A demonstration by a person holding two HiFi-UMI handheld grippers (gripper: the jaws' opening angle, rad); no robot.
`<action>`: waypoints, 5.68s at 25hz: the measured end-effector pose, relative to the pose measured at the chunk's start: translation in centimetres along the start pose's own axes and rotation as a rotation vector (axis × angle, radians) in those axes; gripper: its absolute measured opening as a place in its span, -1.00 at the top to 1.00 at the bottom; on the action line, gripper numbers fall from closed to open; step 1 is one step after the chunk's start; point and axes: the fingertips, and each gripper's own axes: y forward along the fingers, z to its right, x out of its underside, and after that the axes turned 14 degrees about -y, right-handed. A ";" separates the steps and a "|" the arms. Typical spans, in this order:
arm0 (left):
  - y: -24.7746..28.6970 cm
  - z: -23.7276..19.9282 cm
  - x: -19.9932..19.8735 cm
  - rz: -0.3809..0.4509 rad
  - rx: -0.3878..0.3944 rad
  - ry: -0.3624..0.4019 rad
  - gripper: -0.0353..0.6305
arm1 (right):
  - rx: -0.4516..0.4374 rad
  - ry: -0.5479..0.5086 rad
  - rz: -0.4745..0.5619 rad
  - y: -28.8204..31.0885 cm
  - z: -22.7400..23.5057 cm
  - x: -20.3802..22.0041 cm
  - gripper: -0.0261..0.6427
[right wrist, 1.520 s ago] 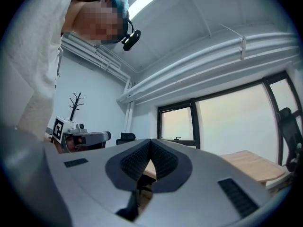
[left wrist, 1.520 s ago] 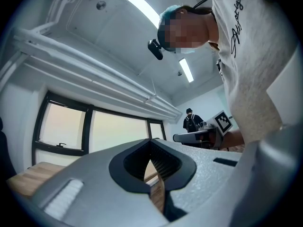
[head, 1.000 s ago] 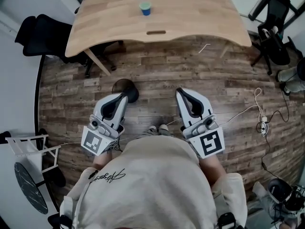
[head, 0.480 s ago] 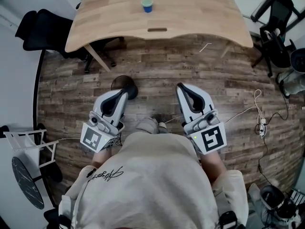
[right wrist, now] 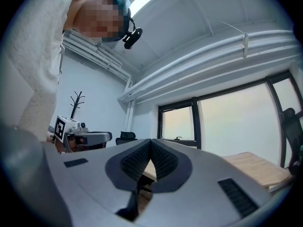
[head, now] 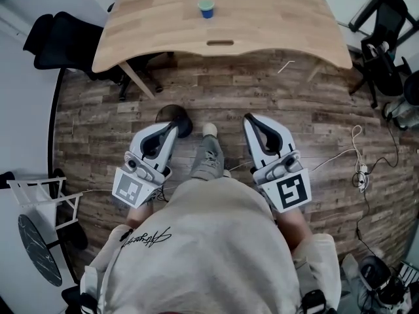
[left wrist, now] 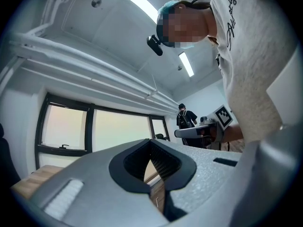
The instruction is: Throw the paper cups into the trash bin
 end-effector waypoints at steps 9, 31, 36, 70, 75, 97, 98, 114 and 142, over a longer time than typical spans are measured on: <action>3.3 -3.4 0.5 0.016 0.042 -0.010 0.88 | 0.030 -0.005 -0.011 3.2 2.6 1.9 0.90; 13.8 -16.0 2.0 0.003 0.097 -0.051 0.88 | 0.051 0.003 -0.028 15.8 11.4 6.4 0.90; 16.0 -19.6 1.5 0.006 0.111 -0.048 0.88 | 0.062 -0.002 -0.030 19.2 13.2 6.9 0.89; 23.1 -30.2 3.0 -0.024 0.026 -0.067 0.88 | -0.044 0.047 -0.002 31.2 19.8 10.8 0.90; 23.6 -30.8 3.1 -0.018 -0.006 -0.071 0.88 | -0.078 0.062 0.010 31.7 20.5 11.2 0.89; 21.6 -33.0 6.9 -0.073 -0.109 -0.134 0.88 | -0.151 0.080 -0.137 37.0 20.4 21.0 0.35; 21.5 -33.0 7.1 -0.077 -0.113 -0.137 0.88 | -0.152 0.081 -0.148 37.2 20.4 21.7 0.33; 20.6 -33.4 9.4 -0.107 -0.158 -0.176 0.88 | -0.147 0.073 -0.283 40.2 19.8 31.1 0.21; 17.4 -34.0 10.1 -0.139 -0.262 -0.180 0.88 | -0.204 0.072 -0.496 45.0 18.5 40.8 0.08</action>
